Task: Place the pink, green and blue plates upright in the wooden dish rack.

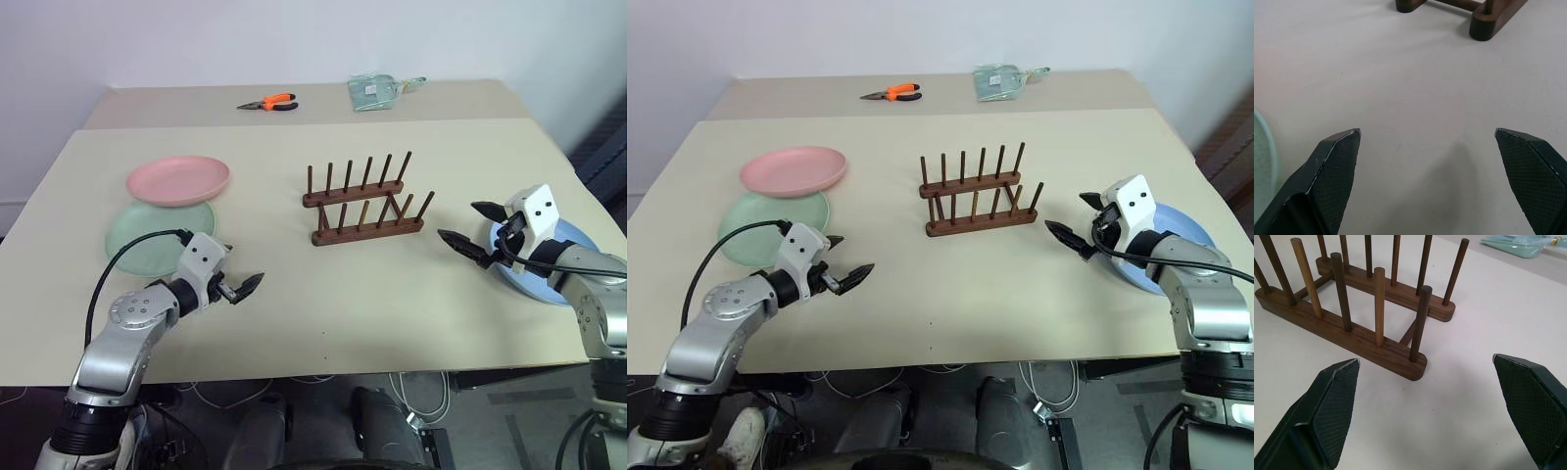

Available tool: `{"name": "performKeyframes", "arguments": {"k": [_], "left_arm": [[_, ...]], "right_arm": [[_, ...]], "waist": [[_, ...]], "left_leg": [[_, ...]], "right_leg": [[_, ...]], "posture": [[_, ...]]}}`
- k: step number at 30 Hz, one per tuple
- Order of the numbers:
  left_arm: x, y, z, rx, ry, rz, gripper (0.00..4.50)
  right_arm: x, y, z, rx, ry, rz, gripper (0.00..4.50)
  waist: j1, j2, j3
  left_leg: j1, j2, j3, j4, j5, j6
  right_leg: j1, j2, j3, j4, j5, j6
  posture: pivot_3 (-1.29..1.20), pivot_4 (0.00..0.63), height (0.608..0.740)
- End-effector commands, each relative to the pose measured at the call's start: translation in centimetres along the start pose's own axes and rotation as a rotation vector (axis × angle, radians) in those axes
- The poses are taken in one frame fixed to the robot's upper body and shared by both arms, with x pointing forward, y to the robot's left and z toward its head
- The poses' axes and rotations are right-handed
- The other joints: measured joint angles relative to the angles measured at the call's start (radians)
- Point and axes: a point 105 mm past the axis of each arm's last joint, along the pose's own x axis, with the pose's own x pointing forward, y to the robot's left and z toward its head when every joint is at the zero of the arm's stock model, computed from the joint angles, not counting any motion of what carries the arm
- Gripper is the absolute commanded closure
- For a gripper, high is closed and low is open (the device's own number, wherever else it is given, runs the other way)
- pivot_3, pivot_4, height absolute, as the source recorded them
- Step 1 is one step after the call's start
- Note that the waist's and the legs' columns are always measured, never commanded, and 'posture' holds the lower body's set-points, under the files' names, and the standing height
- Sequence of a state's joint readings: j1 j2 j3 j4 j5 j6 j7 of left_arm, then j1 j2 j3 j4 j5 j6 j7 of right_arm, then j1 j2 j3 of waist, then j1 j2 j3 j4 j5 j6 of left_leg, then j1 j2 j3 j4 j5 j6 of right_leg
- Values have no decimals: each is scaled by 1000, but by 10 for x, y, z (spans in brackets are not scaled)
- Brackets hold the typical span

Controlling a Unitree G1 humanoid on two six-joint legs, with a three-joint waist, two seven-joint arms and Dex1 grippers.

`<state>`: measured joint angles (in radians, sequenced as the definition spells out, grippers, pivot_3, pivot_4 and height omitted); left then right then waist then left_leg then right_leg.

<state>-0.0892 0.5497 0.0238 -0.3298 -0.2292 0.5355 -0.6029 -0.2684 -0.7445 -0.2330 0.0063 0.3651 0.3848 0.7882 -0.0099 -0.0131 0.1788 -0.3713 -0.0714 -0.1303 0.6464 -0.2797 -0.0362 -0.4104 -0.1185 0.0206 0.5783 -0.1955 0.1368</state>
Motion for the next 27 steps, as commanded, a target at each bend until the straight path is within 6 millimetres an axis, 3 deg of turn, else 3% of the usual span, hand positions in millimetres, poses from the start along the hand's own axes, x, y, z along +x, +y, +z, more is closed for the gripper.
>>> {"name": "performKeyframes", "arguments": {"k": [1, 9, 18, 21, 26, 27], "left_arm": [[4, 0, 16, 29, -61, 10, 0], [18, -3, 18, 43, -63, -49, 0], [98, -26, 25, 147, -5, -311, 0], [124, -45, 29, 134, -3, -402, 0], [143, -63, 24, 161, 17, -469, 0], [145, -65, 24, 165, 15, -481, 240]], "right_arm": [[6, -4, 12, -17, -46, 2, 39], [6, 10, 17, -43, -38, 51, 39], [1, 66, 4, -27, -28, 125, 39], [-6, 78, 0, -9, -29, 84, 39], [-19, 89, -3, 5, -16, 33, 39], [-21, 91, -4, 3, -10, 30, 12]], "waist": [[0, 0, 0], [1, 0, 0], [24, 0, 0], [33, -1, 0], [40, -1, -1], [42, -1, -2]], "left_leg": [[0, 0, 0, 0, 0, 0], [0, 0, 0, 0, 0, 0], [-1, -1, -1, 2, 0, 0], [-1, -2, -2, 2, 0, 0], [-1, -2, -1, 2, 0, 0], [0, -1, -1, 2, 0, 0]], "right_leg": [[0, 0, 0, 0, 0, 0], [0, 0, 0, 0, 1, 1], [1, 0, -1, 0, 1, 3], [1, 0, -2, 0, 2, 3], [1, 0, -2, 0, 0, 7], [1, 0, -2, 0, 0, 7]], "posture": [[0, 150, 740], [0, 150, 740], [0, 150, 740], [0, 150, 740], [0, 150, 740], [0, 150, 740]]}}
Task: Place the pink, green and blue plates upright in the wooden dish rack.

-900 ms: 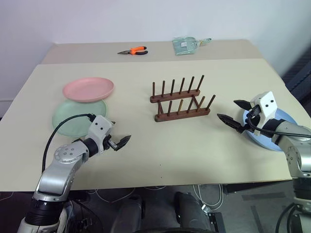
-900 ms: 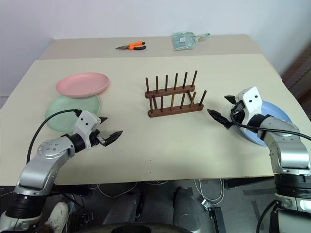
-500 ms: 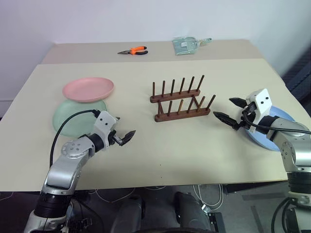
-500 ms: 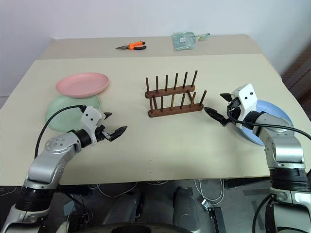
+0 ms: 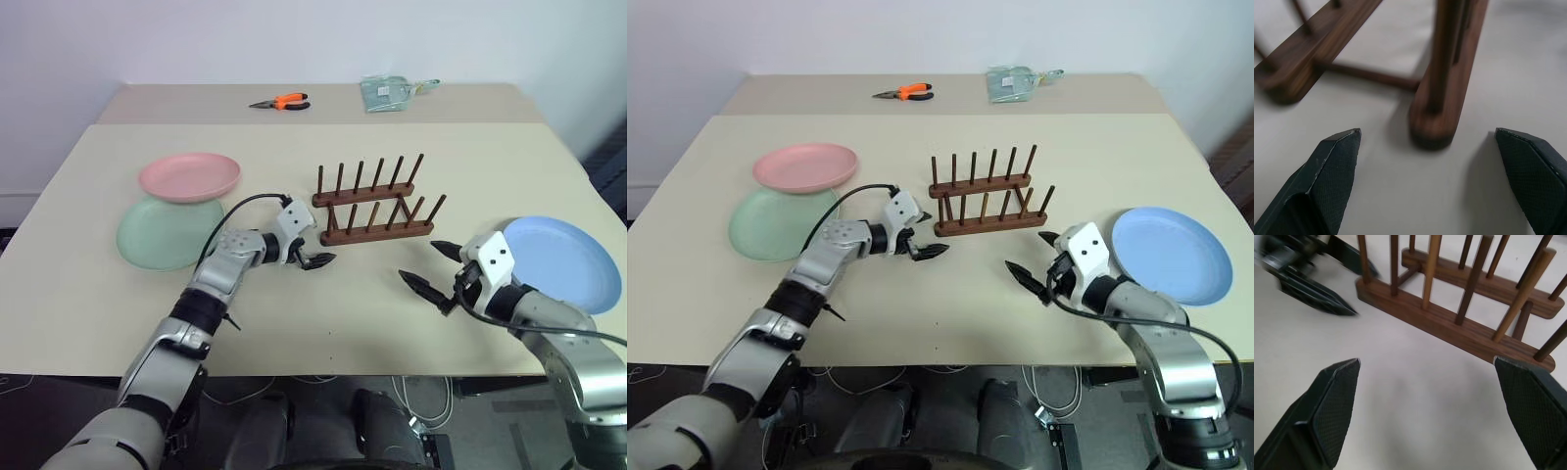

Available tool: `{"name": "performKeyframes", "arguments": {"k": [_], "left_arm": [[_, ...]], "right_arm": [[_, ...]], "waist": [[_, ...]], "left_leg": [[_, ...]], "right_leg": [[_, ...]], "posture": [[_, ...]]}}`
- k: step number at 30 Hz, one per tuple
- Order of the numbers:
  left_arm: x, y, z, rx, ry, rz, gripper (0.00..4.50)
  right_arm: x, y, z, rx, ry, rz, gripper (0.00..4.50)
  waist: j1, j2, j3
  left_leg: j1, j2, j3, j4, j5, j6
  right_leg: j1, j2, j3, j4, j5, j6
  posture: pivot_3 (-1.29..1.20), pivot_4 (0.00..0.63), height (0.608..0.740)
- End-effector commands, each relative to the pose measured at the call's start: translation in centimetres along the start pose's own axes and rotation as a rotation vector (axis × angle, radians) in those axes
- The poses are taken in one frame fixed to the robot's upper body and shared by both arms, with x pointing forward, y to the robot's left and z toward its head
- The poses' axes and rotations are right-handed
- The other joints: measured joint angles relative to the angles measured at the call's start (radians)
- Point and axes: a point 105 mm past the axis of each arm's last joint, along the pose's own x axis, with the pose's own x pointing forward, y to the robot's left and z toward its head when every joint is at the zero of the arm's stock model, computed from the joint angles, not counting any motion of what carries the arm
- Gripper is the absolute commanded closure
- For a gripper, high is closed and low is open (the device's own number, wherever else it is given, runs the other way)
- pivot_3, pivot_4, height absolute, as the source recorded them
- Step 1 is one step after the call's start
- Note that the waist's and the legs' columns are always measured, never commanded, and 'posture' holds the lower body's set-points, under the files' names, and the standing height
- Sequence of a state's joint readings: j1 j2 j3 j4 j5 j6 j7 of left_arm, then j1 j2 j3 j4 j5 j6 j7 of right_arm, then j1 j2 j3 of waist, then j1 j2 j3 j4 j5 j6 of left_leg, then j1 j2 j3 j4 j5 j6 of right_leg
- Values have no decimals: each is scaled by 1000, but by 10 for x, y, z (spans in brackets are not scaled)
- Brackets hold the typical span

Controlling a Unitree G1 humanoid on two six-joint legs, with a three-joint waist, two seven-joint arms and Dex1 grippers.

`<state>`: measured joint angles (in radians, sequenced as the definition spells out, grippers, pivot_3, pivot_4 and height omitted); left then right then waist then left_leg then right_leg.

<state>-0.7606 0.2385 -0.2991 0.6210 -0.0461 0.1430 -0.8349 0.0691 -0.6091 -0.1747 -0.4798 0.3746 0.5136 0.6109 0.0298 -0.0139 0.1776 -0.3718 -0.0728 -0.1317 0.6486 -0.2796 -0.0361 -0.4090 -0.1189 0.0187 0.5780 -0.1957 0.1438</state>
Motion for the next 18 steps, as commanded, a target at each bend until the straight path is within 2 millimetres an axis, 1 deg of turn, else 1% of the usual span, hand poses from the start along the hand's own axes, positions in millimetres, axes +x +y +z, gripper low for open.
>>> {"name": "performKeyframes", "arguments": {"k": [1, 2, 5, 6, 8, 9, 11, 14, 18], "left_arm": [[11, -12, -14, 10, 45, -61, 516], [13, -13, -13, 12, 37, -67, 743], [14, -15, -10, 21, 15, -79, 2180], [14, -15, -9, 27, 8, -82, 2727], [13, -16, -6, 46, -10, -87, 3613], [12, -16, -3, 53, -27, -90, 3717], [9, -20, 2, 75, -57, -115, 3716], [-3, -37, 6, 123, -95, -240, 3716], [-21, -58, 2, 162, -82, -414, 3716]], "right_arm": [[-8, 1, 12, -40, -31, -36, 0], [-9, 0, 11, -44, -24, -42, 0], [-12, -4, 10, -59, -11, -51, 0], [-13, -6, 10, -63, -9, -54, 0], [-14, -10, 11, -72, -5, -59, 0], [-14, -13, 11, -78, -3, -61, 0], [-17, -19, 10, -92, 7, -71, 0], [-28, -35, 4, -111, 49, -99, 0], [-45, -46, -2, -127, 108, -101, 0]], "waist": [[6, 0, 0], [9, 0, 0], [10, 0, 0], [10, 0, 0], [8, 0, 0], [8, 0, 0], [6, 0, 0], [5, 0, 0], [7, 0, 0]], "left_leg": [[0, 0, 0, 0, 0, 0], [0, 0, 0, 0, 0, 0], [0, 0, 0, 1, 0, 0], [0, 0, 0, 1, 0, 0], [0, 0, 0, 1, 0, 0], [0, 0, 0, 1, 0, 0], [0, 0, 0, 1, 0, 0], [0, 0, 0, 0, 0, 0], [0, 0, 0, -1, 0, 0]], "right_leg": [[0, 0, 0, 0, 0, 0], [0, 0, 0, 0, 0, 0], [1, 0, 0, 0, 0, 0], [1, 0, 0, 0, 0, 0], [1, 0, 0, 0, 0, 0], [1, 0, 0, 0, 0, 0], [1, 0, 0, 0, 0, 0], [0, 0, 0, 0, 0, 0], [0, 0, 0, 0, 2, -3]], "posture": [[0, 150, 740], [0, 150, 740], [0, 150, 740], [0, 150, 740], [0, 150, 740], [0, 150, 740], [0, 150, 740], [0, 150, 740], [0, 150, 740]]}}
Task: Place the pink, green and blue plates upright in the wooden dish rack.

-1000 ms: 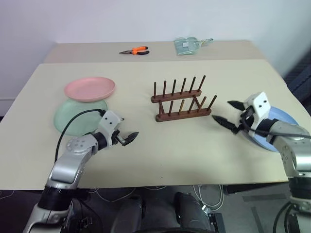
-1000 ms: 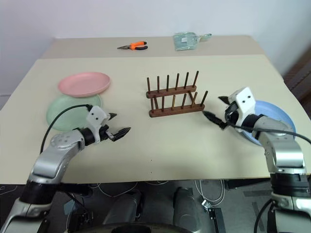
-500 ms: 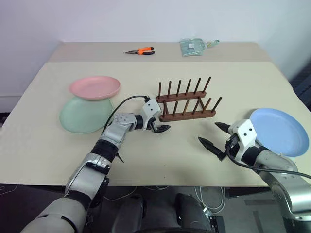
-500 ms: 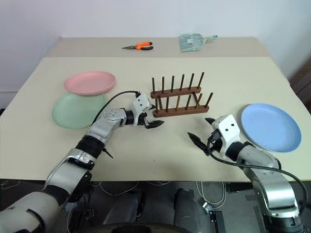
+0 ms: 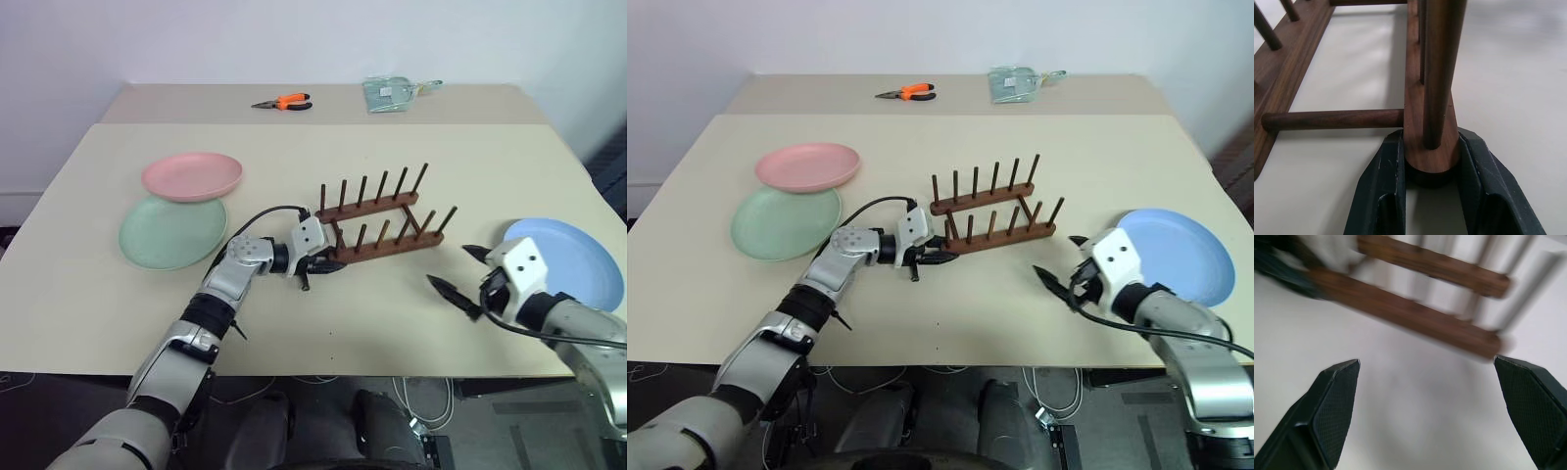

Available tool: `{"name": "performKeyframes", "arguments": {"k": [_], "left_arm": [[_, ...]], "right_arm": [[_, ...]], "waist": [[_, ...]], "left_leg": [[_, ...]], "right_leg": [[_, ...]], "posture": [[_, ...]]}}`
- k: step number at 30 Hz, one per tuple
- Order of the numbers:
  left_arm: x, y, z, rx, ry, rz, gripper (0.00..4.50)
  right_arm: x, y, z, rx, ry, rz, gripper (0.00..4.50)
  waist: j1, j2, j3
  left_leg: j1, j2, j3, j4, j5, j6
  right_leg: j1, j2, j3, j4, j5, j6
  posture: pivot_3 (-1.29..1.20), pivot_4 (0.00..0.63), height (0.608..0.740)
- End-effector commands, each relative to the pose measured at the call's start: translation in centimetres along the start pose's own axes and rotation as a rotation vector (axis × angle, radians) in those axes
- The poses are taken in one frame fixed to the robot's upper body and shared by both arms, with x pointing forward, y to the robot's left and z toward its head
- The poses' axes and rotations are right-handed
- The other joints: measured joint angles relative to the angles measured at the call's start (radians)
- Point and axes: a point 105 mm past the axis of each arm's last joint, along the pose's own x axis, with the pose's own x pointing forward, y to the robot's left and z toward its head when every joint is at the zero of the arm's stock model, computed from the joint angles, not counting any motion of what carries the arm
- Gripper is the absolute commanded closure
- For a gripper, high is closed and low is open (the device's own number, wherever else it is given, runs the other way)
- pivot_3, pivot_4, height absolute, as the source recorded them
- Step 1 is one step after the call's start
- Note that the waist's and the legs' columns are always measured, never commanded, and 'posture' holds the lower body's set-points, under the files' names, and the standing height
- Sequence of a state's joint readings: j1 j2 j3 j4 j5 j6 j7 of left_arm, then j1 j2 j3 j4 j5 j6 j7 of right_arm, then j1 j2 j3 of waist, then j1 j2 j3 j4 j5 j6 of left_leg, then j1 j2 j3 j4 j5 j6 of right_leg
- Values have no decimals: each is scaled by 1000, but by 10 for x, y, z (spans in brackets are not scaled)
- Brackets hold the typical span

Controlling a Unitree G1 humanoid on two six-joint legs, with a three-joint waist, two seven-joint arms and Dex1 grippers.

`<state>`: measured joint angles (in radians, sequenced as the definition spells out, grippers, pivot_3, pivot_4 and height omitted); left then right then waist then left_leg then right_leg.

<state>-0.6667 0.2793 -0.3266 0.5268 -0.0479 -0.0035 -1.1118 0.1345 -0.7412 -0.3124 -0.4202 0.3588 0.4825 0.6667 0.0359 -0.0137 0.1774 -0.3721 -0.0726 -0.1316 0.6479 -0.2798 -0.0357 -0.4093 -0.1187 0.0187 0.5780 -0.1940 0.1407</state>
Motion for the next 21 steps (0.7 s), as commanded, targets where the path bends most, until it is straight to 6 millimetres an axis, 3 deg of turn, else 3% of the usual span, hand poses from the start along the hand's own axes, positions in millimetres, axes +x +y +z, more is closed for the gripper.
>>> {"name": "performKeyframes", "arguments": {"k": [1, 3, 9, 10, 13, 15, 18, 19, 21], "left_arm": [[-4, -17, 6, 40, 0, -135, 3716], [-6, -14, -1, 53, 47, -118, 3716], [-21, 9, -23, 5, 146, 79, 863], [-27, 11, -25, -14, 153, 104, 363], [-52, 0, -28, -114, 132, 125, 495], [-64, -22, -23, -182, 102, 77, 1209], [-52, -48, -10, -217, 70, 47, 2622], [-46, -52, -5, -231, 57, 56, 2641], [-33, -60, 3, -248, 34, 66, 2641]], "right_arm": [[-15, -12, 1, -42, 12, -14, 0], [-21, -16, -3, -42, 30, -24, 0], [-38, -26, -19, -48, 104, -73, 0], [-40, -25, -21, -50, 113, -69, 264], [-43, -12, -24, -35, 128, -2, 1287], [-40, 1, -24, -21, 124, 52, 2206], [-27, 19, -27, -8, 125, 119, 3727], [-23, 23, -28, -9, 127, 133, 4216], [-14, 29, -31, -23, 130, 138, 4438]], "waist": [[3, 0, 0], [3, 0, 0], [1, 0, 0], [-1, 0, -1], [-22, 1, -1], [-40, 2, -2], [-49, 4, -3], [-47, 5, -3], [-32, 5, -3]], "left_leg": [[0, 0, 0, 0, 0, 0], [0, 0, 0, 1, 0, 0], [1, 0, 0, 1, 0, 0], [1, 0, 0, 1, 0, 0], [2, 1, 0, 0, 0, 0], [3, 2, 0, -3, 0, 0], [4, 3, 0, -3, -1, 1], [4, 3, 0, -3, -1, 1], [2, 3, -1, 0, -1, 1]], "right_leg": [[0, 0, 0, 0, 0, 0], [1, 0, 0, 0, -2, -1], [1, 0, 0, 0, -3, 2], [1, 0, 0, 0, -3, 2], [1, 0, 0, 1, -3, 3], [1, 1, 0, 2, -3, 3], [0, 2, 0, 2, -4, 1], [1, 1, 0, 2, -5, 0], [2, -1, 0, 1, -5, 0]], "posture": [[0, 150, 740], [0, 150, 740], [0, 150, 740], [0, 150, 740], [0, 150, 740], [0, 150, 740], [0, 150, 740], [0, 150, 740], [0, 150, 740]]}}
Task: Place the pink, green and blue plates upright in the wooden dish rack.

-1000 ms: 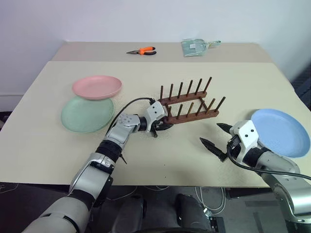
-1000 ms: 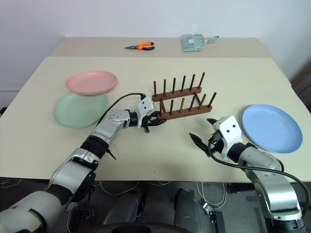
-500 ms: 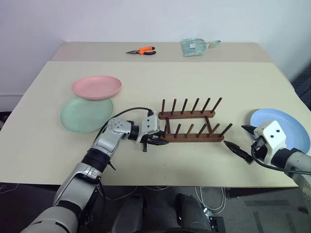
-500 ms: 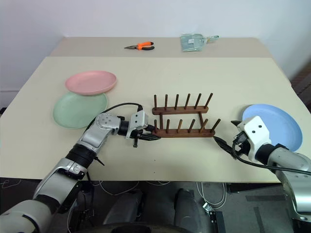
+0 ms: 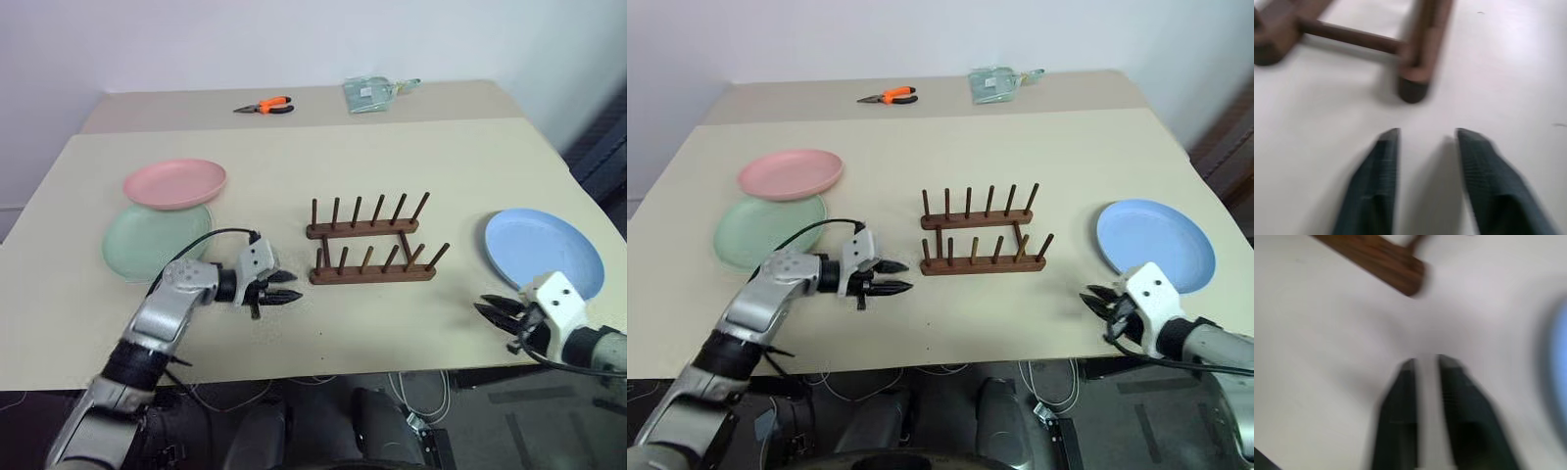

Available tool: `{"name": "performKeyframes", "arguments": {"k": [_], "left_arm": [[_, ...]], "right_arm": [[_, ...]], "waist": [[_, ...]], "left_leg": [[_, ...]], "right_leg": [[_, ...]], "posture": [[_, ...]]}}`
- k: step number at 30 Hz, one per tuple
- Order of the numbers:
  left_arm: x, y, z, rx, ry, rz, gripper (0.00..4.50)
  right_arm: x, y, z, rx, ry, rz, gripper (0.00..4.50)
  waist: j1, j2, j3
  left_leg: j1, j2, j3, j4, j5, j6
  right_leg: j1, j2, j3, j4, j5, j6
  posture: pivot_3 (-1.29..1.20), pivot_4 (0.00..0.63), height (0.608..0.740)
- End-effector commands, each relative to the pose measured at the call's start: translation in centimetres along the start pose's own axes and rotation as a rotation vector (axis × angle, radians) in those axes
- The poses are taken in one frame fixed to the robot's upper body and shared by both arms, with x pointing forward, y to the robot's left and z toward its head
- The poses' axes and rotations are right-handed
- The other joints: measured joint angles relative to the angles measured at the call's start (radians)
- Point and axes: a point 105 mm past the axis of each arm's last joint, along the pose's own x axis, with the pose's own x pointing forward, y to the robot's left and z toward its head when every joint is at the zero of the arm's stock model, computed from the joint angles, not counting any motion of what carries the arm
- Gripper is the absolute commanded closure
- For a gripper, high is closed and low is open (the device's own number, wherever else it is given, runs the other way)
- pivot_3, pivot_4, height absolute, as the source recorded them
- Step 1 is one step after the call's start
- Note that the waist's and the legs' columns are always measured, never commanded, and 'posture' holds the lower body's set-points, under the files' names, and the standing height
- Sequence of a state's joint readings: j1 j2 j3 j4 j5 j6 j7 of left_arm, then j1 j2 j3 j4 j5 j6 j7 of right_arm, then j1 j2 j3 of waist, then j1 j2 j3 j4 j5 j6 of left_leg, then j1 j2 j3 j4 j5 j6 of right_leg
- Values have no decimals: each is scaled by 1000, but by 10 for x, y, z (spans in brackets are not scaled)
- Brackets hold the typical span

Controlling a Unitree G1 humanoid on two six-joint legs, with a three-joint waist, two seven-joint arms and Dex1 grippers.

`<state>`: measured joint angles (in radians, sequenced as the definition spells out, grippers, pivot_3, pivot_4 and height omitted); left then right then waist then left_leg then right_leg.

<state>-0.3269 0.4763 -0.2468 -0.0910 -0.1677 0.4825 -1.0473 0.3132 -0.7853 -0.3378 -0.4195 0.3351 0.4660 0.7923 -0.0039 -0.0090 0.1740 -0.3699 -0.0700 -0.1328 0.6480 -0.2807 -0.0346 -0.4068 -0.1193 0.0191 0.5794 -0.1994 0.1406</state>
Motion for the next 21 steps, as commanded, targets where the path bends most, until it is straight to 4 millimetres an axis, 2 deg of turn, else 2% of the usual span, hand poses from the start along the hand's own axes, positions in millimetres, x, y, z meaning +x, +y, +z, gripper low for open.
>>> {"name": "performKeyframes", "arguments": {"k": [1, 2, 5, 11, 15, 19, 21], "left_arm": [[22, -24, 16, -5, -44, -29, 2641], [27, -28, 18, -3, -51, -23, 2641], [50, -5, 10, -27, 10, 192, 2641], [60, 37, 15, -47, -1, 435, 2641], [62, 48, 20, -45, -16, 459, 2641], [56, 54, 22, -11, -25, 479, 2641], [47, 58, 23, -22, -37, 495, 2641]], "right_arm": [[17, 9, 11, -58, -31, 11, 4438], [23, 9, 10, -65, -27, 1, 4438], [52, 2, 11, -86, -24, -76, 4438], [85, -23, 31, -64, -72, -216, 4438], [96, -37, 43, -90, -101, -271, 4438], [96, -51, 56, -93, -145, -310, 4438], [90, -47, 64, -69, -181, -254, 3910]], "waist": [[16, -1, 0], [19, -1, 1], [20, -3, 0], [15, -4, -1], [16, -3, -2], [14, -3, -2], [14, -3, -2]], "left_leg": [[-1, 0, 0, 1, 0, 0], [-2, -1, 0, 2, 0, 0], [-2, -2, 0, 2, 0, 0], [0, -3, 0, 2, 1, 0], [1, -3, 0, 1, 1, -1], [1, -3, 0, 1, 1, -1], [1, -3, 0, 0, 1, -1]], "right_leg": [[0, 0, 0, 0, 0, 0], [0, 0, 0, -1, 0, 0], [0, 0, 0, -1, 0, 0], [0, 1, 0, 0, 1, 0], [0, 1, 0, 1, 3, 3], [-1, 1, 0, 1, 5, 0], [-1, 1, 0, 1, 5, 0]], "posture": [[0, 150, 740], [0, 150, 740], [0, 150, 740], [0, 150, 740], [0, 150, 740], [0, 150, 740], [0, 150, 740]]}}
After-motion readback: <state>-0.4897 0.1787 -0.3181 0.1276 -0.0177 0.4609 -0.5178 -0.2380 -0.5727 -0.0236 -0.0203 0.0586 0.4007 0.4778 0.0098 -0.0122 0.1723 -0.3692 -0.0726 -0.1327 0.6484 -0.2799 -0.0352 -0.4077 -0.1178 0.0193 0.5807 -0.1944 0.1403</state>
